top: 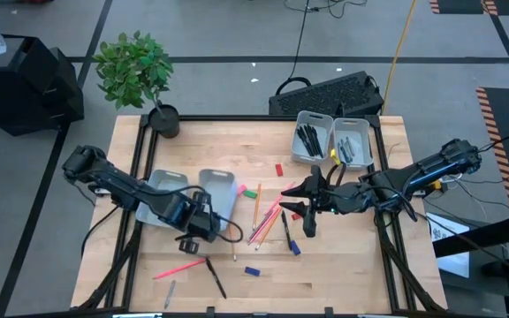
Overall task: Sort crayons/erasers/pens/pencils in bins
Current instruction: Adjust the bottom right gray bin, then put the gray crayon into the top right gray bin
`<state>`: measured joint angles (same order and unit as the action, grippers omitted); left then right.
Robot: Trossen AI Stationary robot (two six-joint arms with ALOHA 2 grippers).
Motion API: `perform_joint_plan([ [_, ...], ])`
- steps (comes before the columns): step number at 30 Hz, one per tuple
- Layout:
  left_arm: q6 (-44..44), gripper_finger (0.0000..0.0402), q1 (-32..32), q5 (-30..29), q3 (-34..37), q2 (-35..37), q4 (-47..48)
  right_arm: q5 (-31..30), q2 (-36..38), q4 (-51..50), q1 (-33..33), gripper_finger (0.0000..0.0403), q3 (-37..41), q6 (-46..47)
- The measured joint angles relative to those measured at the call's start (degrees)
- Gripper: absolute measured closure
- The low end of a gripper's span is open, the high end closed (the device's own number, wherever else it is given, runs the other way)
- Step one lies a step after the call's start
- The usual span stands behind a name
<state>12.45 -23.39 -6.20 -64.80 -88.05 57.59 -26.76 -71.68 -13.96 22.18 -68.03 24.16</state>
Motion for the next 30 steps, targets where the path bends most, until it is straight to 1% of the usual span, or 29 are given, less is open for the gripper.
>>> perform_joint_plan([
  [3,4.65,0.0396,0.23,1.95,1.62,0.0,-0.05,0.0,0.0,0.0,-0.24,0.0269,0.0,-0.19],
  [7,10.68,0.0398,0.67,2.43,4.81,-0.02,0.18,0.0,0.0,0.0,-0.38,0.0269,0.0,-0.03],
  [10,13.93,0.0389,1.69,2.15,6.09,-0.02,1.17,0.0,0.0,0.0,-0.38,0.0269,0.0,-0.02],
  [13,16.13,0.0372,3.26,0.96,6.22,-0.02,2.54,0.06,0.0,0.0,-0.36,0.0269,0.0,0.13],
  [15,16.59,0.0356,4.54,0.66,6.22,-0.02,2.32,1.27,0.0,0.0,-0.36,0.0269,0.0,0.2],
  [19,15.76,0.0307,6.21,2.25,5.97,-0.02,2.71,1.55,0.0,0.0,-0.36,0.0269,0.0,0.61],
  [22,14.06,0.0266,6.18,4.96,4.13,-0.02,3.85,1.55,0.0,0.0,-0.36,0.0269,0.0,0.61],
  [25,13.05,0.0236,4.76,7.43,-0.23,-0.02,7.4,1.56,0.0,0.0,-0.36,0.0269,0.0,0.57],
  [28,12.04,0.0229,0.12,6.86,-6.16,0.04,9.88,1.57,0.0,-0.02,-0.36,0.0269,0.0,0.54],
  [30,10.9,0.0234,-4.45,4.8,-8.81,0.34,9.67,1.57,0.0,-0.02,-0.36,0.0269,0.0,0.52],
])
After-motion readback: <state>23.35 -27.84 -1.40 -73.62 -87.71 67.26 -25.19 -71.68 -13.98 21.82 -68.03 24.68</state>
